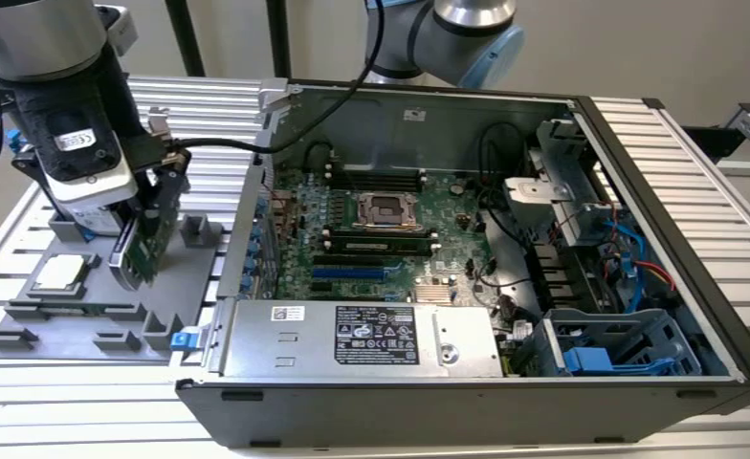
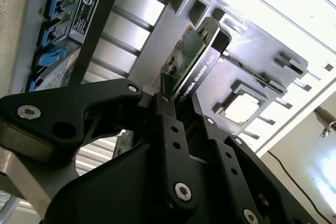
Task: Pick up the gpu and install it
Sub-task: 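Pick up the gpu and move the gpu toward the slot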
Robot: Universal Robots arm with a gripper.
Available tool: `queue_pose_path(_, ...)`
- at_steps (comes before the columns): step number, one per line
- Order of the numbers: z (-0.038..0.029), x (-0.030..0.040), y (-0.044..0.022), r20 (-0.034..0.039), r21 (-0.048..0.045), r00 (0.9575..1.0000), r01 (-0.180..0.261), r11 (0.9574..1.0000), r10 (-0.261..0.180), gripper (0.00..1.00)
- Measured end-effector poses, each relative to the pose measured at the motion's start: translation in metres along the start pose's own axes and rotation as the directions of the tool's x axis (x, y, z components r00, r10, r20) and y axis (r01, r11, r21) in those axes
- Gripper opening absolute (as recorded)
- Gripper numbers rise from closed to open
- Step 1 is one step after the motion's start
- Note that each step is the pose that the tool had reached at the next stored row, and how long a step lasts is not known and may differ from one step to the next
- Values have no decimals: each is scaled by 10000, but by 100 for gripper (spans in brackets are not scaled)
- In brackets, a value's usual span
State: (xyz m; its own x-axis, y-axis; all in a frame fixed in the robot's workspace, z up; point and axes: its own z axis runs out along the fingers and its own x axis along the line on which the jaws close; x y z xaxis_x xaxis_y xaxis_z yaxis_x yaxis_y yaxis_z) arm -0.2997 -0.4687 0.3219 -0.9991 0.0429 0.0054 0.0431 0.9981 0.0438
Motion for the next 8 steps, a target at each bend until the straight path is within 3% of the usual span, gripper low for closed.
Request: queue_pose_path(8,-67,0,3,1,-1,10000,0,10000,0,0)
